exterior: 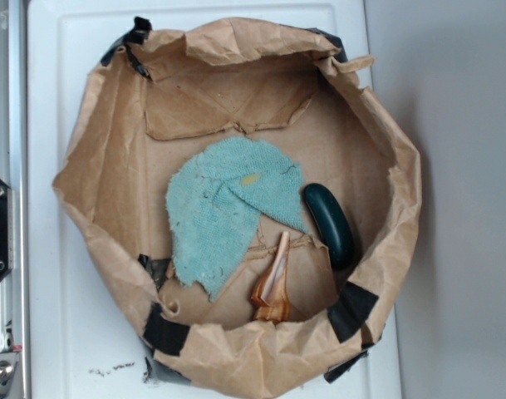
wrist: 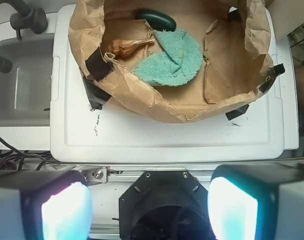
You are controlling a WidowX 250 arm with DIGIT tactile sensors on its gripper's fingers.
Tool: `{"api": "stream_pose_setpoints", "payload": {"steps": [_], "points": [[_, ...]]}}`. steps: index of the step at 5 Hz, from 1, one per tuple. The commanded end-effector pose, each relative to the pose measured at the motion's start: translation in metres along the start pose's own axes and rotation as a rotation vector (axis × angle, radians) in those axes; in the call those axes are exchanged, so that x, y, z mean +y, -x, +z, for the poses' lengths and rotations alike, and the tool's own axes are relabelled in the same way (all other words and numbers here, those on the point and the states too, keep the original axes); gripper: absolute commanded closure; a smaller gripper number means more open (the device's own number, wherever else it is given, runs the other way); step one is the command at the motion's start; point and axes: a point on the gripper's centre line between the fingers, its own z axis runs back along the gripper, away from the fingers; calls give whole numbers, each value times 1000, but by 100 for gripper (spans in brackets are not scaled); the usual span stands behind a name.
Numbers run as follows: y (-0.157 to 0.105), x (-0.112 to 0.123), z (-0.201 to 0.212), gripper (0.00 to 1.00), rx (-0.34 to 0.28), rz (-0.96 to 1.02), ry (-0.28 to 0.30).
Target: Grab the shell.
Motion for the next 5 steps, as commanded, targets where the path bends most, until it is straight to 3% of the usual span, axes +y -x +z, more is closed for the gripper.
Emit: {"api": "stream_pose_setpoints", "payload": {"steps": [1,3,4,5], "points": [[0,0,0,0,0,0,0],[-79,-37,-26,0,-79,-74,-25],[-114,-49,-46,0,-61,-207,3],[-129,-43,-62,0,24,-418,99]]}}
